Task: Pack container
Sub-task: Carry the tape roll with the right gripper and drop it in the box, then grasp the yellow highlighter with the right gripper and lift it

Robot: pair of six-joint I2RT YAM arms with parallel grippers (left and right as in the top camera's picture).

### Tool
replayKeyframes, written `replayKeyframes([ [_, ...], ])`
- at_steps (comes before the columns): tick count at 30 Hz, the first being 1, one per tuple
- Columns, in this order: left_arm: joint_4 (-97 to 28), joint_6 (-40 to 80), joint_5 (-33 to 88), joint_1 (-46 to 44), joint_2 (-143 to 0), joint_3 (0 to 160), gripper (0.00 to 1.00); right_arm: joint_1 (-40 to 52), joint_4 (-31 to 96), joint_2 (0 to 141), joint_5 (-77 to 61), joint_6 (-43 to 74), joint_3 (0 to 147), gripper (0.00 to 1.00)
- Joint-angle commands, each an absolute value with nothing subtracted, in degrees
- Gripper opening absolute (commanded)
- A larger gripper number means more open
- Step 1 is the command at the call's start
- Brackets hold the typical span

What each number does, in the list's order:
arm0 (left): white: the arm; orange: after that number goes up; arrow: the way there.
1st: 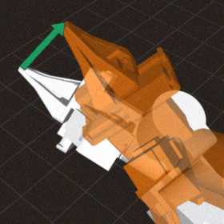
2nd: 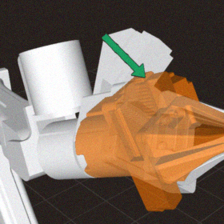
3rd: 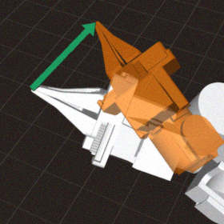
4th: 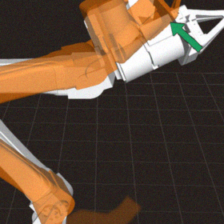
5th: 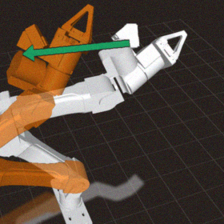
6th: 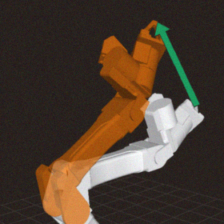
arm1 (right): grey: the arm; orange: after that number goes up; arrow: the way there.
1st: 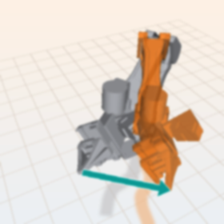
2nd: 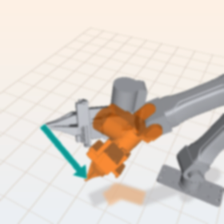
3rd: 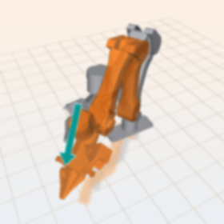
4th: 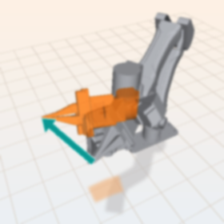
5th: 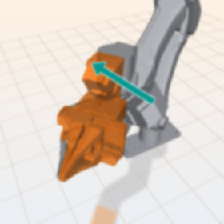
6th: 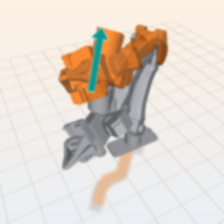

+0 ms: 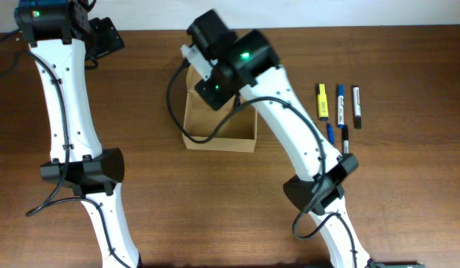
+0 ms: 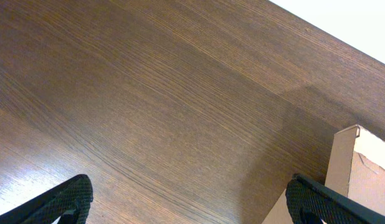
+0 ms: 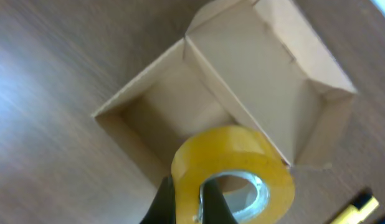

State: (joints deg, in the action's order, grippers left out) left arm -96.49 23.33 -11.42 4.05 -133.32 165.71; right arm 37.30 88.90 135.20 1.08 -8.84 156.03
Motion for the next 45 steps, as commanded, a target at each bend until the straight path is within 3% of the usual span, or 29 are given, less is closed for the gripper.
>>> replayKeyframes([
  [1, -96.66, 23.03, -11.62, 4.25, -133.51, 166.39, 1.0, 36.91, 86.76, 135.7, 2.98, -10.72, 148.42, 0.04],
  [17, -96.66, 23.03, -11.62, 4.25, -133.51, 166.39, 1.0, 36.25, 68.01, 135.7, -0.23, -10.74, 122.17, 0.04],
  [25, -96.66, 23.03, -11.62, 4.25, -133.51, 166.39, 1.0, 36.27, 66.81, 135.63, -0.67, -10.63, 120.27, 0.04],
  [27, -96.66, 23.03, -11.62, 4.25, -133.51, 166.39, 1.0, 36.27, 67.57, 135.61, -0.64, -10.48, 121.12, 0.11],
  [32, -96.66, 23.03, -11.62, 4.25, -133.51, 166.39, 1.0, 36.27, 72.77, 135.24, -0.6, -10.48, 126.8, 0.44],
  [33, -96.66, 23.03, -11.62, 4.25, -133.51, 166.39, 1.0, 36.27, 73.84, 135.09, -0.6, -10.5, 128.31, 0.46],
  [38, -96.66, 23.03, -11.62, 4.25, -133.51, 166.39, 1.0, 36.27, 79.94, 133.95, 0.84, -9.08, 140.46, 0.26],
  [45, -96.66, 23.03, -11.62, 4.25, -133.51, 166.39, 1.0, 35.53, 86.3, 130.63, 13.93, -3.62, 157.18, 0.27],
])
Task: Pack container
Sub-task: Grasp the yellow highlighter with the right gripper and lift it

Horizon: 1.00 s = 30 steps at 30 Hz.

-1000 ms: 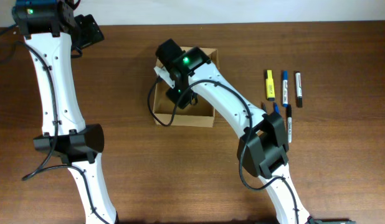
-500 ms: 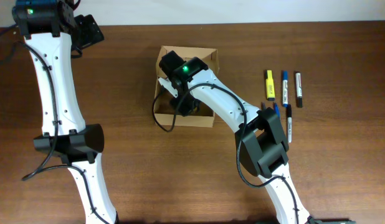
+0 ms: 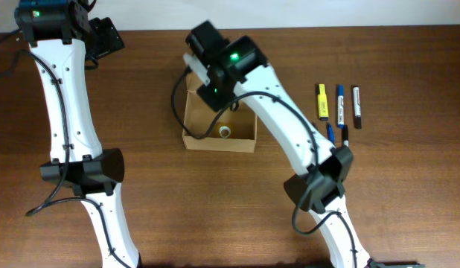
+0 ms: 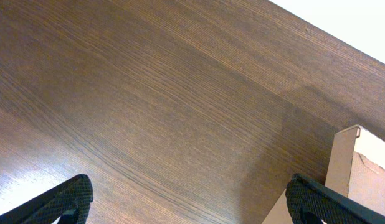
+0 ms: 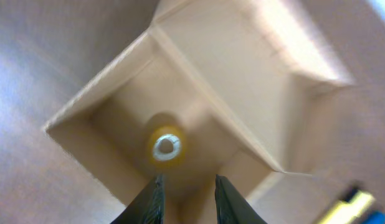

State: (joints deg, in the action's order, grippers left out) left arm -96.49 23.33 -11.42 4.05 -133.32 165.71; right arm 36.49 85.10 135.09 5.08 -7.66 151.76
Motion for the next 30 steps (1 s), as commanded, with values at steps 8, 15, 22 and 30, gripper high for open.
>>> replayKeyframes([
  [8, -96.66, 23.03, -11.62, 4.25, -133.51, 166.39, 1.0, 19.84, 88.27, 127.66, 16.47, 6.2, 156.48, 0.34],
  [15, -96.66, 23.03, -11.62, 4.25, -133.51, 166.39, 1.0, 3.84, 87.13, 129.19, 4.14, 8.51, 145.95, 0.34],
  [22, -96.66, 23.03, -11.62, 4.25, -133.51, 166.39, 1.0, 0.34, 82.19, 130.89, 1.96, 7.97, 131.83, 0.35],
  [30, -96.66, 23.03, -11.62, 4.25, -133.51, 166.39, 1.0, 0.71, 71.66, 130.89, 1.98, 7.77, 119.09, 0.41],
])
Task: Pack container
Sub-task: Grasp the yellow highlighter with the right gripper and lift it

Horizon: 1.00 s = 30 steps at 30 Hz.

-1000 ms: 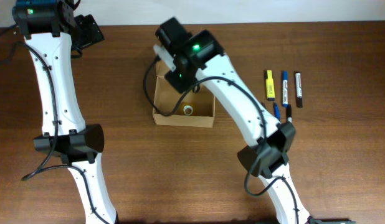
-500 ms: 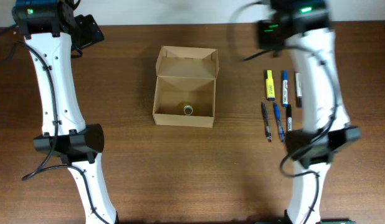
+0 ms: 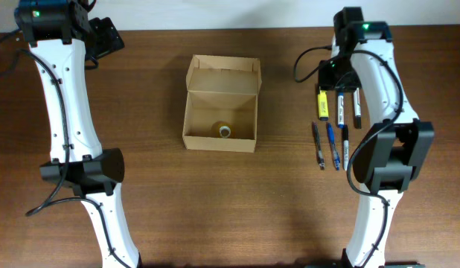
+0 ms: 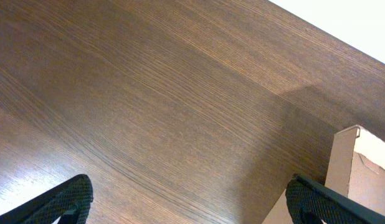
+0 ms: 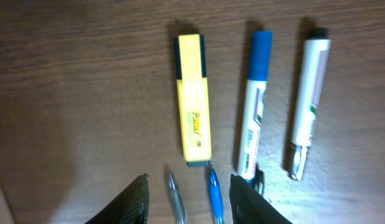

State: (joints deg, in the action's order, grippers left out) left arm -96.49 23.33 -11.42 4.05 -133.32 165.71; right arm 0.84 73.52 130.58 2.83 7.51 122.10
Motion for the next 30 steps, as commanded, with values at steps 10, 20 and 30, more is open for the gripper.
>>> replayKeyframes([
  [10, -96.66, 23.03, -11.62, 4.25, -133.51, 166.39, 1.0, 0.73, 63.59, 131.81, 1.02, 6.2, 110.17, 0.47],
  [20, -96.66, 23.03, -11.62, 4.25, -133.51, 166.39, 1.0, 0.67, 60.86, 135.57, -0.91, 3.46, 109.38, 0.5],
  [30, -96.66, 23.03, -11.62, 4.25, -133.51, 166.39, 1.0, 0.56, 60.03, 137.32, -0.64, 3.49, 109.38, 0.43],
])
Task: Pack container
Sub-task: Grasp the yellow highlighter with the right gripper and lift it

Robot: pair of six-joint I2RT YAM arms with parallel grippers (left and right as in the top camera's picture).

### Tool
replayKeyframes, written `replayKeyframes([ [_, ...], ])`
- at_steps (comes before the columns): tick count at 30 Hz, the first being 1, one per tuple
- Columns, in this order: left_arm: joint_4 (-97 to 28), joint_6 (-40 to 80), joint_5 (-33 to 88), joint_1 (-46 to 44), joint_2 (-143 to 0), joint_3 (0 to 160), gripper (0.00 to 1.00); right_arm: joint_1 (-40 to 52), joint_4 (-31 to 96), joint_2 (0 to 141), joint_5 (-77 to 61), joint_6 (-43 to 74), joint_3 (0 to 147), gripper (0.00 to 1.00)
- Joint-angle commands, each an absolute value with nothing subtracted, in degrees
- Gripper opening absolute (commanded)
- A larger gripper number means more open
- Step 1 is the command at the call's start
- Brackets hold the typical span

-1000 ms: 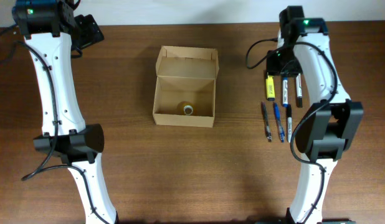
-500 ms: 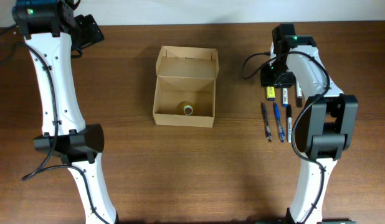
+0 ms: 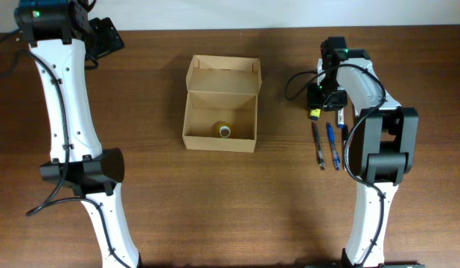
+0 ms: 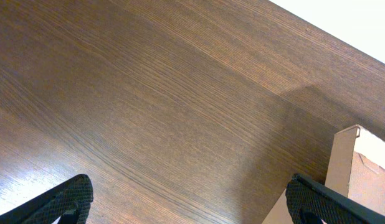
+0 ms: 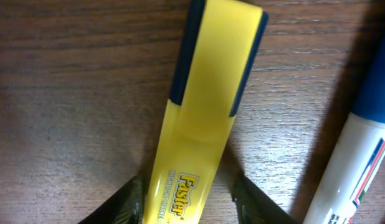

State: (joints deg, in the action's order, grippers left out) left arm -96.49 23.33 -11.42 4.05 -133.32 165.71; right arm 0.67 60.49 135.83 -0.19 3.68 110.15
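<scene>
The open cardboard box (image 3: 219, 143) stands mid-table with a yellow tape roll (image 3: 225, 131) on its floor. My right gripper (image 3: 318, 100) is down at the table right of the box. In the right wrist view its gripper (image 5: 191, 202) is open, one finger on each side of a yellow highlighter (image 5: 205, 112) lying flat on the wood. A blue-capped marker (image 5: 361, 155) lies just to the right. My left gripper (image 4: 192, 211) is open and empty, high at the far left, with a corner of the box (image 4: 361, 168) at its right.
Three thin pens (image 3: 331, 145) lie side by side in front of the right gripper, partly under the arm. The table's far edge (image 4: 342, 37) runs close behind the left gripper. The right arm's links stretch along the table's right side.
My right gripper was higher, looking down on the highlighter and two markers. Now it is low, with its open fingers on either side of the yellow highlighter. The left arm has not moved.
My right gripper held the yellow tape roll above the open box. Then it was open over the box and the roll lay inside. After that it was above the markers on the right, and now it straddles the highlighter. The left arm stayed still throughout.
</scene>
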Motion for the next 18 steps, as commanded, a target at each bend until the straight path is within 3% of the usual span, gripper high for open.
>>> replayKeyframes([
  [1, -96.66, 23.03, -11.62, 4.25, -133.51, 166.39, 1.0, 0.56, 60.01, 137.32, -0.64, 3.51, 109.38, 0.4],
  [3, -96.66, 23.03, -11.62, 4.25, -133.51, 166.39, 1.0, 0.56, 60.01, 137.32, -0.62, 4.19, 109.38, 0.37],
  [15, -96.66, 23.03, -11.62, 4.25, -133.51, 166.39, 1.0, 0.58, 59.55, 137.32, 3.25, 10.11, 109.38, 0.41],
  [18, -96.66, 23.03, -11.62, 4.25, -133.51, 166.39, 1.0, 0.56, 59.7, 137.32, 3.27, 12.08, 109.38, 0.35],
])
